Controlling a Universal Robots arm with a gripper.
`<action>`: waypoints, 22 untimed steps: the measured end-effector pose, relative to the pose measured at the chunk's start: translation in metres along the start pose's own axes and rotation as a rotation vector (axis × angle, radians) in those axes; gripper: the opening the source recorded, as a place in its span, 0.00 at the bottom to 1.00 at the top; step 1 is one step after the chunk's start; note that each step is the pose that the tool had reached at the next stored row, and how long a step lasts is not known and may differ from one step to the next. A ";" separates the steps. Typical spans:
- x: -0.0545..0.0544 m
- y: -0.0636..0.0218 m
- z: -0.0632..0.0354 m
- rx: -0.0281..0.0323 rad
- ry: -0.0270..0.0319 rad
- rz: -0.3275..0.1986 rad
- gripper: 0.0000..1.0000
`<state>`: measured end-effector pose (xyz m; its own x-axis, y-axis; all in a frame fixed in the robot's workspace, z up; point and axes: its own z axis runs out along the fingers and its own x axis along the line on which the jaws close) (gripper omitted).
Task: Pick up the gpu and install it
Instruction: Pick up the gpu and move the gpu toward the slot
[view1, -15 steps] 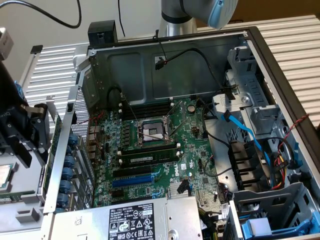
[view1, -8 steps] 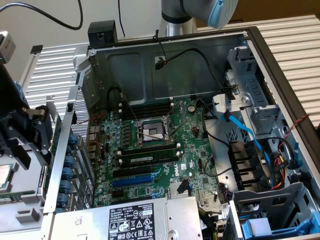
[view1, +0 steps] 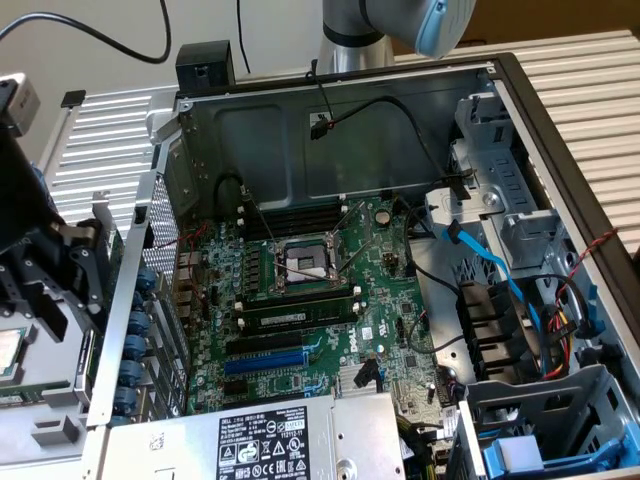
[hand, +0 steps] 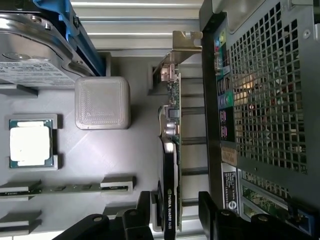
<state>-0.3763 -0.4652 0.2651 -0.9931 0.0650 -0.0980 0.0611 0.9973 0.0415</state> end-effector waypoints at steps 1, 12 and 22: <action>0.000 0.0007 0.0007 -0.0003 -0.0004 0.001 0.51; 0.001 0.0058 0.0031 -0.0001 -0.0011 0.005 0.51; 0.001 0.0057 0.0108 -0.0068 -0.0088 0.021 0.51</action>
<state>-0.3762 -0.4590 0.2545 -0.9906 0.0862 -0.1059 0.0812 0.9954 0.0504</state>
